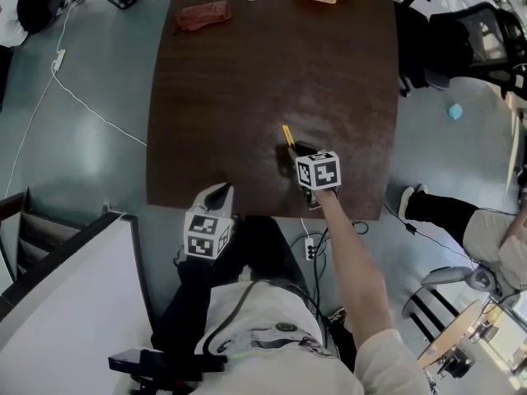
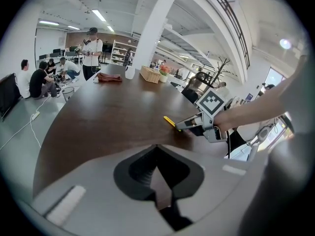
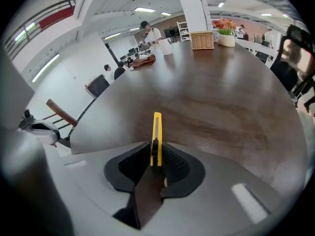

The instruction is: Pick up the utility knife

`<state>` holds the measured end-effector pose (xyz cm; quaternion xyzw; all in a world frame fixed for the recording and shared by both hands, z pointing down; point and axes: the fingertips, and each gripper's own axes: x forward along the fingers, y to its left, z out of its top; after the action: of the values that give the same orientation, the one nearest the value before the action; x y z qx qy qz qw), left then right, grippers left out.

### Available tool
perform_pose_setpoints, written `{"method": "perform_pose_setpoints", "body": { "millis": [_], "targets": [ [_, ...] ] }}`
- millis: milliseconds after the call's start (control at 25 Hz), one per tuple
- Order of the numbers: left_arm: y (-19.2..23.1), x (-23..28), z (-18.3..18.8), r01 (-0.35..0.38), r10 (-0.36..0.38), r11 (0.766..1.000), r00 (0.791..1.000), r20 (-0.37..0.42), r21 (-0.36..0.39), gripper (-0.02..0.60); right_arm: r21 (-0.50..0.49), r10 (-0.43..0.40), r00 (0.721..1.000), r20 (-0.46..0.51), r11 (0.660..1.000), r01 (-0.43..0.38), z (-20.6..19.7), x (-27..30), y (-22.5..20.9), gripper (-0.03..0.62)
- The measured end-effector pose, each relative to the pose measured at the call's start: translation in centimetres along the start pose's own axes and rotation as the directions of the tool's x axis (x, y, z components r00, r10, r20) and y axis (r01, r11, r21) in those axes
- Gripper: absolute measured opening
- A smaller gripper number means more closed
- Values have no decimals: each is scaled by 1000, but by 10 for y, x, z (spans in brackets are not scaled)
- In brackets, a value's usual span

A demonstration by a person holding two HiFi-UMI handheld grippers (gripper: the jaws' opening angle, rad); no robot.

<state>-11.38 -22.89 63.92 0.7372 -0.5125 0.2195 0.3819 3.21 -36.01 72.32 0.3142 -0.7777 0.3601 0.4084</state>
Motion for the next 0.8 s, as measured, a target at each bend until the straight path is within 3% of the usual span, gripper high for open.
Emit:
{"method": "perform_pose_setpoints", "body": {
  "millis": [160, 400, 520, 640, 720, 800],
  "targets": [
    [1, 1, 0, 2, -2, 1000, 1000, -1, -4, 0, 47, 33, 999, 29, 998, -34, 6, -5, -2, 97],
    [0, 0, -2, 6, -6, 1000, 1000, -5, -7, 0, 69, 6, 1000, 10, 998, -7, 4, -4, -10, 61],
    [1, 1, -1, 6, -6, 1000, 1000, -6, -4, 0, -64, -95, 995, -17, 994, 94, 2, -1, -6, 61],
    [-1, 4, 0, 13, -13, 1000, 1000, -9, 5, 0, -237, -233, 972, -21, 946, 221, 1, 4, 3, 55],
    [-2, 5, 1, 16, -16, 1000, 1000, -10, 9, 0, -273, -282, 959, -3, 923, 270, 2, 5, 5, 54],
    [-5, 3, 1, 19, -19, 1000, 1000, -10, 12, 0, -246, -283, 959, 12, 929, 278, 2, 2, 4, 53]
  ]
}}
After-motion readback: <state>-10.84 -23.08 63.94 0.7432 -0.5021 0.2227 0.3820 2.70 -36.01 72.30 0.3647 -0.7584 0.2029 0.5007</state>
